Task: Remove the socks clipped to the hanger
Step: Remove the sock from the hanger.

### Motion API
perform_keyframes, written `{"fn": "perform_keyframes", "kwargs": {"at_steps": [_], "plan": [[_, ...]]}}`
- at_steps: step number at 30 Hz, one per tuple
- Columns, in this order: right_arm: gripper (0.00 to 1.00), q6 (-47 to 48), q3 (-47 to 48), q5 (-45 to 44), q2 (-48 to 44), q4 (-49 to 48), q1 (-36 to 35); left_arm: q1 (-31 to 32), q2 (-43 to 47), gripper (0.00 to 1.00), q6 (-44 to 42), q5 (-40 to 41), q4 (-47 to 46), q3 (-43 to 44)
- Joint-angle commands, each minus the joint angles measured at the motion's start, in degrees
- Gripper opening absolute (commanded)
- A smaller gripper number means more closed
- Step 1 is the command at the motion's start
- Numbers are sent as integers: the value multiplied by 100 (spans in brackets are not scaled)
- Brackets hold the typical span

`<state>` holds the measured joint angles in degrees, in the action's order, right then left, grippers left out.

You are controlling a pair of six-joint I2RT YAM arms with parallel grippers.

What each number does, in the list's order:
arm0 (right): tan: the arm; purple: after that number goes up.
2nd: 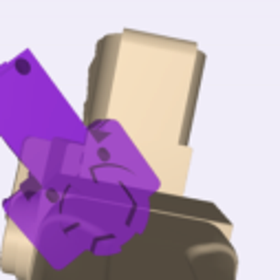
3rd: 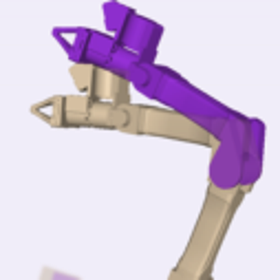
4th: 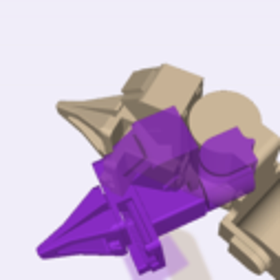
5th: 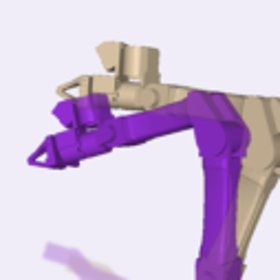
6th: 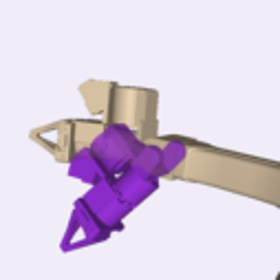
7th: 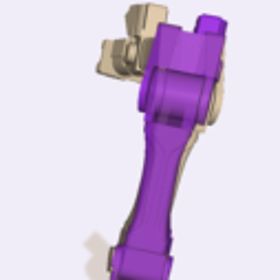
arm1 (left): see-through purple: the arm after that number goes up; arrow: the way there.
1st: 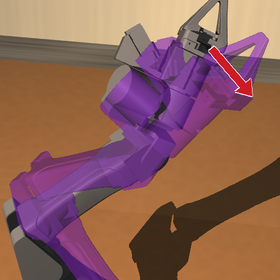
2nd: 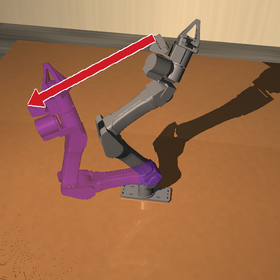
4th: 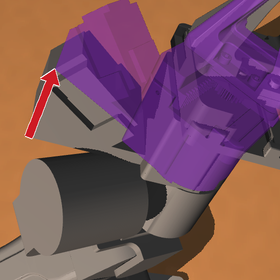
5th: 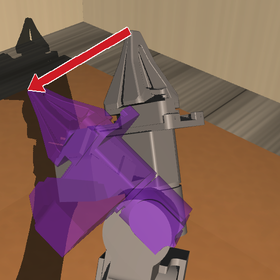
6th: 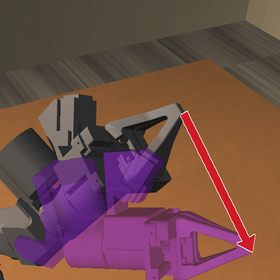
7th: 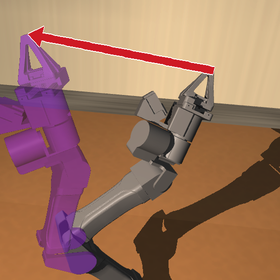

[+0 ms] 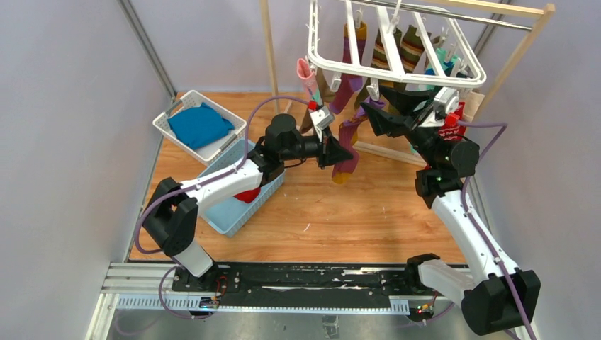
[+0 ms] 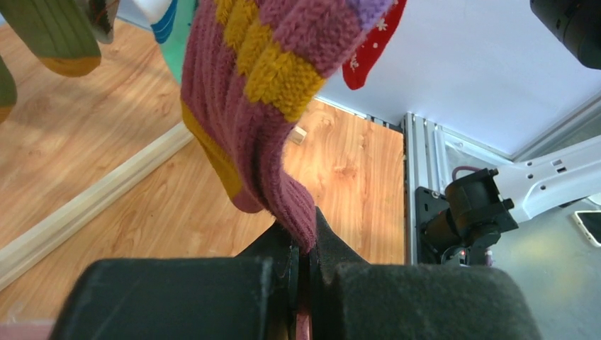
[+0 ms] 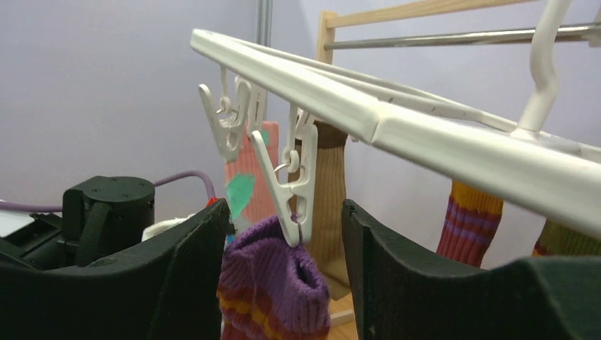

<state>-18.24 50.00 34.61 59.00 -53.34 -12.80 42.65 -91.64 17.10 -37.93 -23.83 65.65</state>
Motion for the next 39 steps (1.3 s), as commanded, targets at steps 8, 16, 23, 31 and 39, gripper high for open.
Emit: {"fn": "perform_keyframes", "kwargs": {"at_steps": [8,16,23,31,39], "plan": [[49,-519,327,290,385,-1003,190,68,-197,0,-68,-31,-95,-78],[48,-1228,578,391,847,-1577,169,68,-277,0,-50,-30,-94,-28],[44,-1297,488,364,830,-1850,145,111,-345,0,-68,-23,-95,-19],[54,-1316,365,370,668,-1931,179,120,-389,0,2,11,-95,-21],[40,-1464,467,432,705,-1846,217,120,-377,0,4,30,-95,-22]]}}
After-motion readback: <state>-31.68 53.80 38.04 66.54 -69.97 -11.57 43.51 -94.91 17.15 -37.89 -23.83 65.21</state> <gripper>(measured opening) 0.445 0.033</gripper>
